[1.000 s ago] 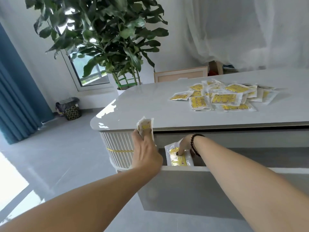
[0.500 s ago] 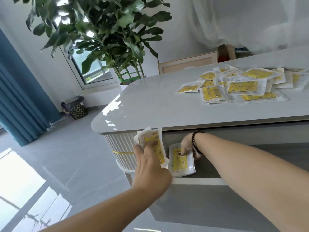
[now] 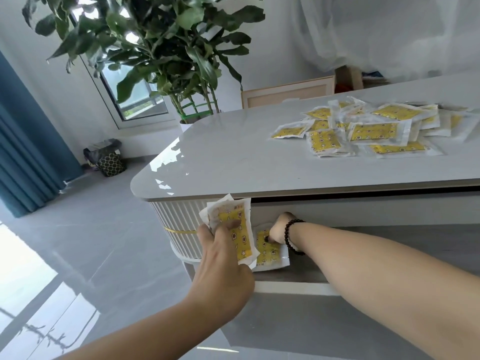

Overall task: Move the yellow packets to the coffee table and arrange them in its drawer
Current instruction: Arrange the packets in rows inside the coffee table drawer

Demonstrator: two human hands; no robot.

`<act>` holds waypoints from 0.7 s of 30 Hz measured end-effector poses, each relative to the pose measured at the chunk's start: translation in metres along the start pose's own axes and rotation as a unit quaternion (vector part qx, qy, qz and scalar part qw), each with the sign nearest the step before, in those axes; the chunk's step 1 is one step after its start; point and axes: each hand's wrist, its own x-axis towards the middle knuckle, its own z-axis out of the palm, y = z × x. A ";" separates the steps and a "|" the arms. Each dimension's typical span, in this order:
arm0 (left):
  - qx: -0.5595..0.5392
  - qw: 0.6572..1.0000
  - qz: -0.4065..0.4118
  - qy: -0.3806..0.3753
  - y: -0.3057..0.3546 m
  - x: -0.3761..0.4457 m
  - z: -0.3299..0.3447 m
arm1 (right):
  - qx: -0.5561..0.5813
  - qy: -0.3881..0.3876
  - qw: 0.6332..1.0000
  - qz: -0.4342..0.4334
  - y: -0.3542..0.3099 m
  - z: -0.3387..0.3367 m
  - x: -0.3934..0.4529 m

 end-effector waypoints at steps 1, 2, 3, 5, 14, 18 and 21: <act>0.001 1.000 0.001 -0.003 -0.001 0.000 0.000 | 0.006 0.002 1.000 -0.008 0.000 0.004 0.005; 0.002 1.000 0.003 -0.005 -0.001 0.000 0.001 | -0.007 0.002 1.000 0.013 -0.001 0.004 0.006; 0.003 1.000 0.003 -0.006 -0.001 0.000 0.001 | -0.004 0.009 1.000 0.004 0.000 0.006 0.009; 0.009 1.000 -0.004 -0.009 0.001 0.001 0.002 | -0.001 0.013 1.000 -0.002 0.003 0.002 0.009; -0.049 0.997 -0.058 0.005 0.010 0.001 -0.002 | 0.212 0.051 0.975 0.035 0.027 -0.024 -0.019; -0.225 0.959 -0.154 0.073 0.023 0.009 -0.023 | 0.431 -0.002 0.902 -0.021 0.023 -0.033 -0.070; -0.247 0.952 -0.160 0.089 0.035 0.006 -0.036 | 0.482 -0.041 0.867 -0.121 0.022 -0.045 -0.120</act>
